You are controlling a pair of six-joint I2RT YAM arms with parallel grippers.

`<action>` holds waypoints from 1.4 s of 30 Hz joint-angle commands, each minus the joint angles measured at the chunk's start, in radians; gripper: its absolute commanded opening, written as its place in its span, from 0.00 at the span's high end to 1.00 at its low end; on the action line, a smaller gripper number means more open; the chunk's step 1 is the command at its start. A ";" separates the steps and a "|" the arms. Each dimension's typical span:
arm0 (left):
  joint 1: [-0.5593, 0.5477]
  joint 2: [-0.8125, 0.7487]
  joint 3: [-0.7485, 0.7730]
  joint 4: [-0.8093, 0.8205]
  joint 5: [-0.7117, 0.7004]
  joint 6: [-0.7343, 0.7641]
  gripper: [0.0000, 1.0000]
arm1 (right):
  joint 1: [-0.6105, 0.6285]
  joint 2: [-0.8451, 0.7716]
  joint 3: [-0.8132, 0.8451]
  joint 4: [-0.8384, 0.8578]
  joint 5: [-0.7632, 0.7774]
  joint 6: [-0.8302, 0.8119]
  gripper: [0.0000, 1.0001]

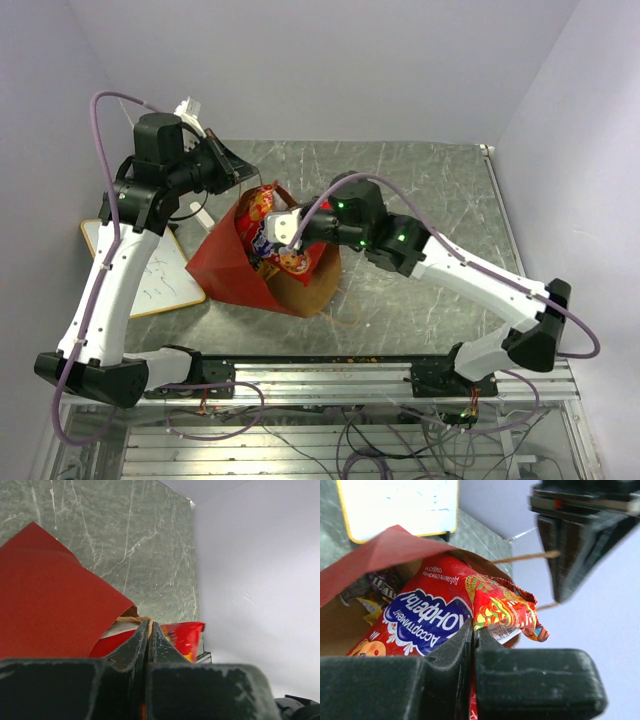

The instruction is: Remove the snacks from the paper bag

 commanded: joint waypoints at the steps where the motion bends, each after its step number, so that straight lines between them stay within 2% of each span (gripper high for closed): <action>1: 0.005 -0.043 -0.023 0.060 0.037 0.022 0.93 | 0.003 -0.133 0.070 0.052 0.132 -0.008 1.00; 11: 0.006 -0.061 -0.070 0.076 0.106 0.096 0.93 | 0.003 -0.264 0.159 -0.162 0.429 0.239 1.00; 19: 0.006 -0.103 -0.119 0.076 0.147 0.128 0.93 | -0.044 -0.191 0.241 -0.258 0.851 0.590 1.00; 24: 0.006 -0.129 -0.157 0.072 0.191 0.145 0.93 | -0.254 -0.168 0.258 -0.238 0.734 0.803 1.00; 27: 0.006 -0.126 -0.147 0.020 0.192 0.182 0.93 | -0.376 -0.155 0.248 -0.206 0.663 0.867 1.00; 31: 0.005 -0.138 -0.165 0.009 0.207 0.193 0.93 | -0.479 -0.117 0.191 -0.147 0.598 0.900 1.00; 35: 0.005 -0.148 -0.203 0.015 0.224 0.188 0.93 | -0.579 -0.062 0.083 -0.010 0.499 0.952 1.00; 42: 0.005 -0.163 -0.234 -0.014 0.258 0.249 0.93 | -0.681 0.150 0.050 0.122 0.405 1.064 1.00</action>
